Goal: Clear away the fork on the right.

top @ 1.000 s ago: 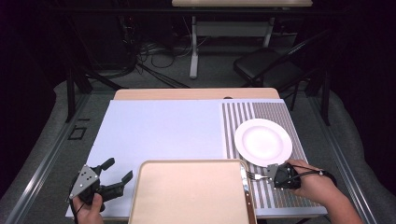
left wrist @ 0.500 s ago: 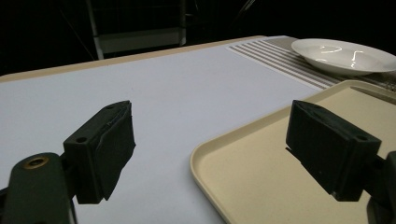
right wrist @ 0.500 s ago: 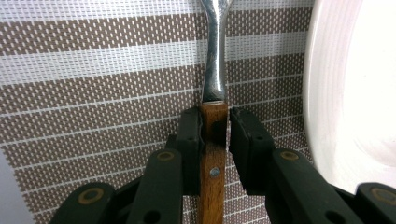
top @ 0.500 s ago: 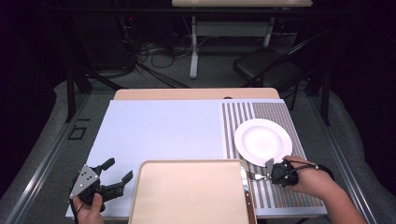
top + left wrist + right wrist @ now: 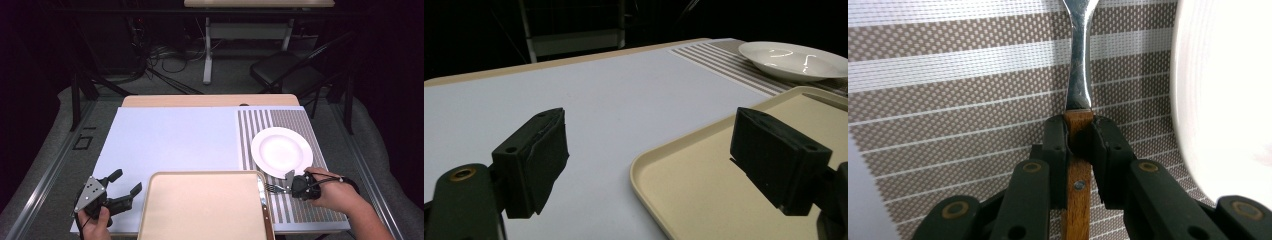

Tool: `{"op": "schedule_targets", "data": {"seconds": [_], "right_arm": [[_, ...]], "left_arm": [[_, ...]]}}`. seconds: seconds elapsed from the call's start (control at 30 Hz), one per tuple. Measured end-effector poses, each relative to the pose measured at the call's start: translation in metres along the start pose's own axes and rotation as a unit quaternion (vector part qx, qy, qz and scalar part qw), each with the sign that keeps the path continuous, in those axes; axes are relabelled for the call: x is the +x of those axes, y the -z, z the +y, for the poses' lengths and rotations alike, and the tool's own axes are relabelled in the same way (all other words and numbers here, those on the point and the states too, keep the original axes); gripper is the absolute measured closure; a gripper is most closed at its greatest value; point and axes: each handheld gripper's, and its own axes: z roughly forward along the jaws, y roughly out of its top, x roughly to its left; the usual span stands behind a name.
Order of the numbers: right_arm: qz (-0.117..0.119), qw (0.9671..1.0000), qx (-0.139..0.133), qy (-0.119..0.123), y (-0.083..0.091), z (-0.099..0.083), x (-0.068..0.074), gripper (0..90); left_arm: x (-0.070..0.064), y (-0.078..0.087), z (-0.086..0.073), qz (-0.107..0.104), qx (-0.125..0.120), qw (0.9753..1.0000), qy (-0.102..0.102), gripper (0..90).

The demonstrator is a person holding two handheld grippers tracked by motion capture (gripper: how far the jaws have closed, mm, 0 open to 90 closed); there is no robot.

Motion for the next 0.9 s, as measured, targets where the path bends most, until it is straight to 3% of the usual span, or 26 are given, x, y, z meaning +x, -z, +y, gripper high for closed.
{"op": "schedule_targets", "data": {"seconds": [0.23,0.43,0.63,0.73,0.77,0.8,0.83,0.9], "right_arm": [[-0.006,0.9996,-0.021,-0.019,0.014,-0.006,0.002,77.7],[0.005,0.9965,-0.035,-0.076,0.025,-0.002,0.003,77.7],[0.017,0.9888,-0.043,-0.142,0.034,0.003,0.007,77.7],[0.027,0.9821,-0.042,-0.181,0.037,0.005,0.009,77.6],[0.034,0.9812,-0.022,-0.189,0.041,0.007,0.008,77.7],[0.024,0.9766,-0.051,-0.208,0.038,0.006,0.011,77.7],[0.029,0.9748,-0.04,-0.218,0.041,0.008,0.01,77.6],[0.038,0.967,-0.044,-0.248,0.043,0.01,0.011,77.7]], "left_arm": [[0.0,0.0,0.0,0.001,0.0,1.0,0.0,15.7],[0.0,0.001,0.0,0.003,-0.002,1.0,0.002,15.6],[0.001,0.001,0.0,0.003,-0.002,1.0,0.002,15.6],[0.001,0.001,0.0,0.003,-0.001,1.0,0.002,15.6],[0.001,0.001,0.0,0.003,-0.002,1.0,0.002,15.6],[0.001,0.001,0.0,0.002,-0.002,1.0,0.002,15.6],[0.001,0.001,0.0,0.002,-0.002,1.0,0.003,15.6],[0.001,0.001,0.0,0.002,-0.002,1.0,0.004,15.6]]}}
